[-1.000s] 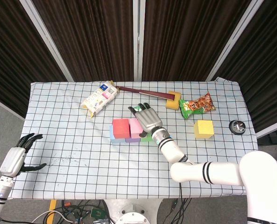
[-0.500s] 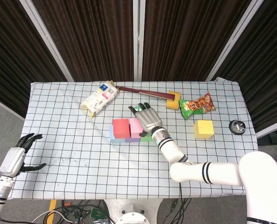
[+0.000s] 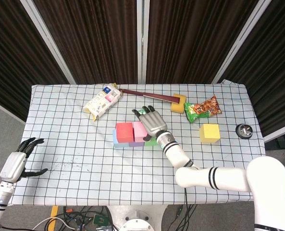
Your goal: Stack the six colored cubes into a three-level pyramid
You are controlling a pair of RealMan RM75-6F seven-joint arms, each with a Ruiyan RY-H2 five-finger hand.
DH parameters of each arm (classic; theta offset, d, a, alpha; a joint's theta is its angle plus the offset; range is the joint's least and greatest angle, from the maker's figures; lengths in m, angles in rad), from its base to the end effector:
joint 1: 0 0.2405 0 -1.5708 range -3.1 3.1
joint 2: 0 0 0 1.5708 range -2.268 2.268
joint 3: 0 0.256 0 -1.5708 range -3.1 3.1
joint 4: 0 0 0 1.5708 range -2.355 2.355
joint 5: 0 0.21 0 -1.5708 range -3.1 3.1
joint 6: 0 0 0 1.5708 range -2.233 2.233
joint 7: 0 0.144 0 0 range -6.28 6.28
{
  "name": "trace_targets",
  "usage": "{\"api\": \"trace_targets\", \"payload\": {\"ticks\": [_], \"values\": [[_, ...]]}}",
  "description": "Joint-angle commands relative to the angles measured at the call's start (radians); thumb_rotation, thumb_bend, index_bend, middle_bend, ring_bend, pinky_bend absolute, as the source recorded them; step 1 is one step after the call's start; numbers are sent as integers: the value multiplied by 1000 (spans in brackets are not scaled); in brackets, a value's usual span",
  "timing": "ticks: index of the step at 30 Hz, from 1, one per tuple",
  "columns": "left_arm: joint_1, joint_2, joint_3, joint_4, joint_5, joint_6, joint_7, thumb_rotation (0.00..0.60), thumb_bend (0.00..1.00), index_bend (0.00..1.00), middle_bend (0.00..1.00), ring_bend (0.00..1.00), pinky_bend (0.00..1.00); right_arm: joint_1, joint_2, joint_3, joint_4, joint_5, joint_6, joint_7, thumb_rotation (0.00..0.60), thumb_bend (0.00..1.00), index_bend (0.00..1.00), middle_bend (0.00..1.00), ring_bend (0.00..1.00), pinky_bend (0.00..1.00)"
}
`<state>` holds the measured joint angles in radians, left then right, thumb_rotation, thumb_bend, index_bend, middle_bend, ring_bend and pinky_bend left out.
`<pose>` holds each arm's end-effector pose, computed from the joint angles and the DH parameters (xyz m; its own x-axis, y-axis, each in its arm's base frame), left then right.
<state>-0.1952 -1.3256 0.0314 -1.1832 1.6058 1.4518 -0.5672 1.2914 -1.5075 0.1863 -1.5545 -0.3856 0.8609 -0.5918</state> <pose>-0.3461 0.2072 0.1123 0.0919 0.1342 0.9867 0.9855 -0.1544 -0.0707 -0.0121 -0.3916 -0.0253 0.5034 -0.3865 0.7728 -0.8457 -0.4036 0.3490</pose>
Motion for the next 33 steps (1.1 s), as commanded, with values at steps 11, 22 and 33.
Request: {"api": "trace_targets", "payload": {"ticks": [11, 22, 33], "values": [[0, 2, -1, 1, -1, 1, -4, 600, 32, 129, 172, 73, 106, -3, -4, 1, 3, -5, -7, 2, 600, 108, 0, 428, 26, 0], [-1, 1, -2, 3, -3, -2, -8, 600, 32, 129, 172, 73, 106, -12, 4, 2, 5, -25, -29, 25, 600, 44, 0, 205, 0, 0], [-45, -22, -25, 53, -23, -68, 8, 600, 32, 130, 172, 73, 108, -64, 99, 56, -115, -128, 16, 111, 600, 0, 0, 106, 0, 0]]}}
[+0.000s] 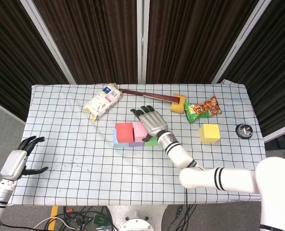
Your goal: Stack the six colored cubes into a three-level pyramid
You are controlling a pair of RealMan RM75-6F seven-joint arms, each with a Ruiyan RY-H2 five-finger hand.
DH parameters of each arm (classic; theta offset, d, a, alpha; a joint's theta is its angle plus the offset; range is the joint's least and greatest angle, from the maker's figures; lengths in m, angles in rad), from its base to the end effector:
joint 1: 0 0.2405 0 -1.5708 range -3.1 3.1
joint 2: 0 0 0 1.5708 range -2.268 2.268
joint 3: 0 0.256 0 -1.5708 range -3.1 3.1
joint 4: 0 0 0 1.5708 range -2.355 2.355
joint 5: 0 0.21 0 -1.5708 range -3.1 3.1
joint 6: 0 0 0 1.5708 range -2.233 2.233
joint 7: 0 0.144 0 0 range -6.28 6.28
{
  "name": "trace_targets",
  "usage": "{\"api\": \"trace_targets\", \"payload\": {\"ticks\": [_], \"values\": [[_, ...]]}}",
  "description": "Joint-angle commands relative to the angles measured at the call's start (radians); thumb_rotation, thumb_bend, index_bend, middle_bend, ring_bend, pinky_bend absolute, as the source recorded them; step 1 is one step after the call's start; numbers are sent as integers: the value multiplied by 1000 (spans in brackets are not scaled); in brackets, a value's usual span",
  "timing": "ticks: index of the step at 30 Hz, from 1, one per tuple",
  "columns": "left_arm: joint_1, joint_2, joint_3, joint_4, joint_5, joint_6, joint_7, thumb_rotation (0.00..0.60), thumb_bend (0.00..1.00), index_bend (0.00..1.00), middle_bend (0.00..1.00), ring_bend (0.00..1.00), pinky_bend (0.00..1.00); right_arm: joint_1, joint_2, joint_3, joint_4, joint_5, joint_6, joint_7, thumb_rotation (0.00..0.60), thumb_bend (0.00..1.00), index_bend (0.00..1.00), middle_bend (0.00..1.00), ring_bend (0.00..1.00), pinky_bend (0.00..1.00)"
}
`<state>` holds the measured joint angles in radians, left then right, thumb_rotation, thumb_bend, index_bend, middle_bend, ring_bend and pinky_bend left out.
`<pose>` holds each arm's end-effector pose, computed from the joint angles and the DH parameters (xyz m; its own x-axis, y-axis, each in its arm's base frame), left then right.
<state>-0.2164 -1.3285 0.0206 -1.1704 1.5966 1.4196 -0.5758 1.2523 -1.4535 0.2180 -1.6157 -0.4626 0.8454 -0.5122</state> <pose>-0.3466 0.2173 0.1115 0.0961 0.1431 0.9850 0.9857 -0.1514 -0.0742 -0.0078 -0.3875 -0.0097 0.4413 -0.3929 0.8068 -0.8671 -0.4182 0.2707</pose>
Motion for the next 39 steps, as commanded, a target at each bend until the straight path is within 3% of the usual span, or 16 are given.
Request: {"api": "trace_targets", "payload": {"ticks": [1, 10, 17, 22, 39], "values": [[-37, -32, -20, 66, -20, -56, 37, 600, 32, 128, 172, 73, 108, -34, 61, 32, -75, -69, 43, 42, 600, 0, 0, 93, 0, 0], [-150, -160, -87, 86, -84, -201, 165, 600, 20, 80, 160, 69, 105, -150, 204, 84, -223, -253, 162, 153, 600, 0, 0, 34, 0, 0], [-224, -325, -191, 115, -149, -184, 291, 600, 0, 57, 135, 35, 82, -215, 275, 78, -263, -307, 170, 201, 600, 0, 0, 26, 0, 0], [-276, -427, -235, 166, -181, -188, 346, 600, 0, 48, 119, 22, 69, -248, 295, 73, -260, -340, 162, 237, 600, 0, 0, 24, 0, 0], [-414, -600, -282, 313, -249, -306, 389, 600, 0, 46, 118, 22, 68, -318, 344, 75, -241, -413, 129, 324, 600, 0, 0, 23, 0, 0]]}}
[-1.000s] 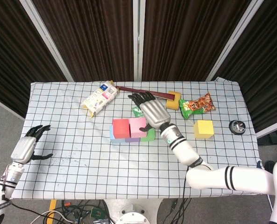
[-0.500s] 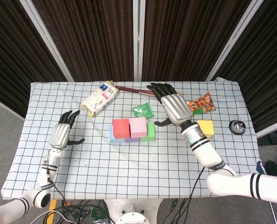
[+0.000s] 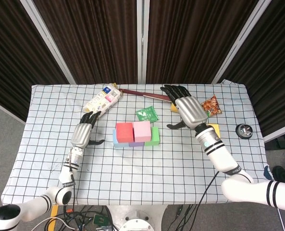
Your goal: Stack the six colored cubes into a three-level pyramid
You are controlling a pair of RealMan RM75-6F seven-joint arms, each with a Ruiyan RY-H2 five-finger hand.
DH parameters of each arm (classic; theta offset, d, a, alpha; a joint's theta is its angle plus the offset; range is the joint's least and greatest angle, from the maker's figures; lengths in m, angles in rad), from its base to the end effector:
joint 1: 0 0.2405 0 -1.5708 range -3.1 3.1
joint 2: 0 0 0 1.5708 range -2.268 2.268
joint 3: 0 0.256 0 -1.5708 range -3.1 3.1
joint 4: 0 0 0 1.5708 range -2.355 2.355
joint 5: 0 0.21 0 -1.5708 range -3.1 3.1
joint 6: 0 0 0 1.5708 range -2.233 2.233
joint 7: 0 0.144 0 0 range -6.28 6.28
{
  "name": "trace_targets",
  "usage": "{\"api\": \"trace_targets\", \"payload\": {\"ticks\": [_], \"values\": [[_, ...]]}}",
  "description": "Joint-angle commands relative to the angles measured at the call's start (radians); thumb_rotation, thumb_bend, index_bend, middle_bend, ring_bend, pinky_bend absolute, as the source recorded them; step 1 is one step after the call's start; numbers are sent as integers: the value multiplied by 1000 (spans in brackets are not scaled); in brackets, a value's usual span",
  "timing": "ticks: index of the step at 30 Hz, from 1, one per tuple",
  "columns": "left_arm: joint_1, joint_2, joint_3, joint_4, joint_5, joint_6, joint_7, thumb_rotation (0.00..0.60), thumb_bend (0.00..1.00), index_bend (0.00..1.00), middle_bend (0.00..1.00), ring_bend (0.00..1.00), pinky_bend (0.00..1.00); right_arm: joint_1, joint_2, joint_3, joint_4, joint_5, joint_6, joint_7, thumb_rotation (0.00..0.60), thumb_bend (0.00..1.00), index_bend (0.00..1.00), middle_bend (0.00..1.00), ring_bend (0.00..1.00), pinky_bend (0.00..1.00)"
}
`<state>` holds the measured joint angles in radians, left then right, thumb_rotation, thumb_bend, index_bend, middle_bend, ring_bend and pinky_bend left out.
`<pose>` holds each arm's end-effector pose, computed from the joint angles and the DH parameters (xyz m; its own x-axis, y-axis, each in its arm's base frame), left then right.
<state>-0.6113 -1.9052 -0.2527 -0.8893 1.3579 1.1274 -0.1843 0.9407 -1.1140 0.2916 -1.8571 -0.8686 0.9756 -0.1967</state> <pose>-0.2066 0.3543 -0.0539 0.1074 0.1042 0.9887 0.9752 -0.2047 -0.0843 -0.0588 -0.3753 0.1148 0.2496 -0.1936 0.9488 -0.9077 -0.3881 0.1596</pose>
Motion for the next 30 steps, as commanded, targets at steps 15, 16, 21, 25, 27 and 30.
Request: {"api": "trace_targets", "payload": {"ticks": [15, 16, 21, 25, 27, 30], "values": [[-92, -74, -28, 114, -35, -77, -52, 600, 0, 46, 112, 21, 68, -43, 16, 5, 35, -39, -32, 65, 600, 0, 0, 23, 0, 0], [-94, -75, -27, 116, -35, -78, -49, 600, 0, 46, 110, 21, 68, -45, 17, 5, 36, -41, -34, 67, 600, 0, 0, 23, 0, 0], [-105, -83, -32, 121, -49, -91, -43, 600, 0, 47, 109, 22, 68, -59, 27, 6, 39, -51, -37, 81, 600, 0, 0, 23, 0, 0], [-113, -88, -33, 121, -52, -94, -40, 600, 0, 46, 109, 22, 68, -68, 31, 6, 42, -58, -42, 92, 600, 0, 0, 23, 0, 0], [-117, -91, -34, 120, -54, -94, -38, 600, 0, 46, 109, 22, 68, -71, 31, 5, 45, -62, -46, 97, 600, 0, 0, 23, 0, 0], [-122, -94, -33, 120, -56, -94, -30, 600, 0, 46, 109, 21, 68, -75, 31, 6, 51, -65, -52, 104, 600, 0, 0, 23, 0, 0]]}}
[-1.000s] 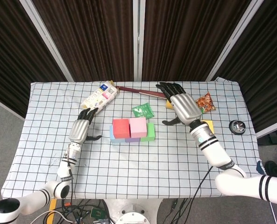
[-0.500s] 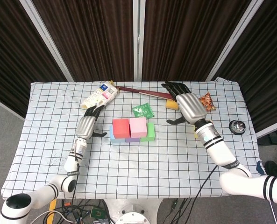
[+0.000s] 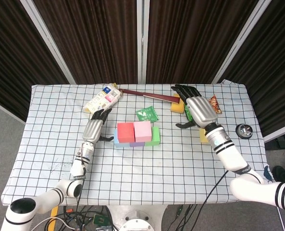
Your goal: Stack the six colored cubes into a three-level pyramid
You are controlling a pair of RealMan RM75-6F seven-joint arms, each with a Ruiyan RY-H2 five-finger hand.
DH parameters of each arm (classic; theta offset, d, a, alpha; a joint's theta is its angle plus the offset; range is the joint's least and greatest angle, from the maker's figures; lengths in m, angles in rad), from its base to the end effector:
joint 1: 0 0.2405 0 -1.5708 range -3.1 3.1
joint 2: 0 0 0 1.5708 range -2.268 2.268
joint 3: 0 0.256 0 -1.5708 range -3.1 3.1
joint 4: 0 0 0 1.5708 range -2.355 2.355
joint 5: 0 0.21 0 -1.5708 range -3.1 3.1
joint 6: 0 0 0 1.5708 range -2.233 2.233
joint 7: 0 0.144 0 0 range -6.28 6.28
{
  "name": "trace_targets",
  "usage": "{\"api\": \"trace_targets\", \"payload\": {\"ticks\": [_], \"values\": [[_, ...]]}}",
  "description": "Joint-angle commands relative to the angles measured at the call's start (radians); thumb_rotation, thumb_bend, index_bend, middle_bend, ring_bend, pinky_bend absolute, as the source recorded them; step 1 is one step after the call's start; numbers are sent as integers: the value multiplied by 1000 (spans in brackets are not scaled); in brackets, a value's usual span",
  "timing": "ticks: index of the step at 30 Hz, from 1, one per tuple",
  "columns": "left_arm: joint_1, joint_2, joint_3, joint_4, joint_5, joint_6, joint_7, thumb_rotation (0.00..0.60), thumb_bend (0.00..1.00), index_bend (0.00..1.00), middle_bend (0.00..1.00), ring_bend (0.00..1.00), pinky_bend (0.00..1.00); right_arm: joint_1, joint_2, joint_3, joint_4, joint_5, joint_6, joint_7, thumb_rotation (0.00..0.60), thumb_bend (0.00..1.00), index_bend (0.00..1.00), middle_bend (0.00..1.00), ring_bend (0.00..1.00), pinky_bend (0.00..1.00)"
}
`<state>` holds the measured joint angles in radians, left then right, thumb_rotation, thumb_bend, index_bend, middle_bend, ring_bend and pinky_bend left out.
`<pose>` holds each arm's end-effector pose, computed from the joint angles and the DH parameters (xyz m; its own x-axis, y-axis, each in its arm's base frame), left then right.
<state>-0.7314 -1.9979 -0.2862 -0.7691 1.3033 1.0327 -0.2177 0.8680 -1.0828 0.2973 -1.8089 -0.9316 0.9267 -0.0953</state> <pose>-0.1767 0.3782 -0.0806 0.0823 0.1606 0.9836 0.9772 -0.2069 -0.0480 -0.0889 -0.3795 0.1260 0.2232 -0.2094 0.9520 -0.9290 -0.3416 0.1427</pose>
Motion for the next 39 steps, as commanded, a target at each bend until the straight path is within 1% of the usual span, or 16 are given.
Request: {"api": "trace_targets", "payload": {"ticks": [1, 15, 25, 28, 31, 34, 39], "values": [[-3, -3, 1, 0, -2, 1, 6, 600, 0, 46, 109, 21, 68, -3, 0, 0, 5, -3, -5, 4, 600, 0, 0, 23, 0, 0], [-16, -6, -4, 14, -14, -7, -4, 600, 0, 46, 109, 22, 68, -7, -3, 4, 11, -7, -17, 4, 600, 0, 0, 26, 0, 0], [9, 28, 6, -21, -13, 23, 12, 600, 0, 46, 109, 22, 68, 2, -12, 10, 7, 0, -21, -10, 600, 0, 0, 30, 0, 0], [38, 66, 11, -51, -10, 61, 27, 600, 0, 47, 109, 22, 68, 9, -15, 15, 5, 6, -27, -13, 600, 0, 0, 33, 0, 0], [89, 134, 30, -104, 6, 120, 34, 600, 0, 47, 109, 22, 68, 22, -20, 21, 1, 17, -36, -21, 600, 0, 0, 41, 0, 0], [167, 242, 78, -185, 37, 180, 36, 600, 0, 46, 109, 22, 68, 44, -37, 26, -8, 33, -41, -43, 600, 0, 0, 50, 0, 0], [270, 425, 174, -316, 98, 231, 25, 600, 0, 46, 106, 22, 68, 99, -83, 30, -9, 76, -51, -102, 600, 0, 0, 67, 0, 0]]}}
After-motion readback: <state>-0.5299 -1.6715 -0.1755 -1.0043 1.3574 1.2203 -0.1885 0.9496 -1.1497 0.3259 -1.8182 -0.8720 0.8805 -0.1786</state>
